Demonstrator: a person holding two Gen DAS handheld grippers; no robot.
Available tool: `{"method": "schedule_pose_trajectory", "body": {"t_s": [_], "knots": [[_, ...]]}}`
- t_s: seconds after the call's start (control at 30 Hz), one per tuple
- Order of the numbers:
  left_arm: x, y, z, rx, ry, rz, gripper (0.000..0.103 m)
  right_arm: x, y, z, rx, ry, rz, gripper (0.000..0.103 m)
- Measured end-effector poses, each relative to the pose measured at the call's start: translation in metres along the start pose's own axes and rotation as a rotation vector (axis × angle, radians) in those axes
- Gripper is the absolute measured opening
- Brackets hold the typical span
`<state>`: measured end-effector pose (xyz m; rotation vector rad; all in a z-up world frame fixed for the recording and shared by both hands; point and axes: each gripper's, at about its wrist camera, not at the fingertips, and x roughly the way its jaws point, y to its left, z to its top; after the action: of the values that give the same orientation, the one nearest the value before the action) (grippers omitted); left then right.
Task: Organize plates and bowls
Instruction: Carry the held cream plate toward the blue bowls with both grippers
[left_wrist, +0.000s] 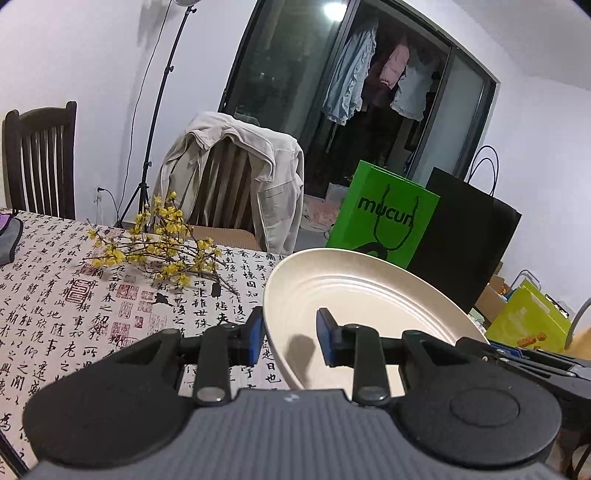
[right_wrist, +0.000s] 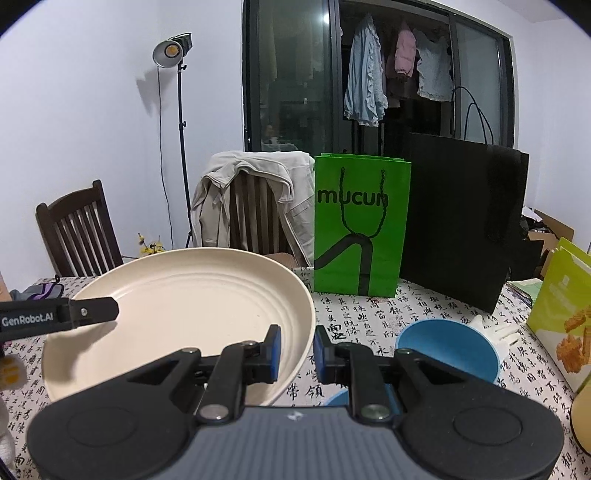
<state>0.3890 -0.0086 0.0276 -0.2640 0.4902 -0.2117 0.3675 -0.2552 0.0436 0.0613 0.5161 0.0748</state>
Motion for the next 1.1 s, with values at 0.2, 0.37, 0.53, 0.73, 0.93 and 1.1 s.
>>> {"method": "schedule_pose_trajectory", "body": {"t_s": [0.2,0.37,0.53,0.73,0.93,1.1], "knots": [[-0.013,0.002,-0.006,0.007,-0.004,0.005,0.03,-0.014,0.002,-0.008,0.009,-0.012,0.012,0.018],[-0.025,0.004,-0.013,0.009,-0.006,0.009,0.03,-0.024,0.004,-0.014,0.025,-0.02,0.025,0.018],[-0.036,0.006,-0.019,0.008,-0.011,0.009,0.03,-0.035,0.005,-0.022,0.039,-0.031,0.038,0.018],[-0.049,0.006,-0.029,0.015,-0.018,0.012,0.03,-0.046,0.008,-0.028,0.055,-0.046,0.038,0.018],[-0.065,0.007,-0.037,0.008,-0.03,0.005,0.03,-0.058,0.01,-0.039,0.044,-0.069,0.037,0.018],[-0.077,0.003,-0.045,0.029,-0.039,0.004,0.03,-0.07,0.011,-0.05,0.039,-0.082,0.028,0.018]]}}
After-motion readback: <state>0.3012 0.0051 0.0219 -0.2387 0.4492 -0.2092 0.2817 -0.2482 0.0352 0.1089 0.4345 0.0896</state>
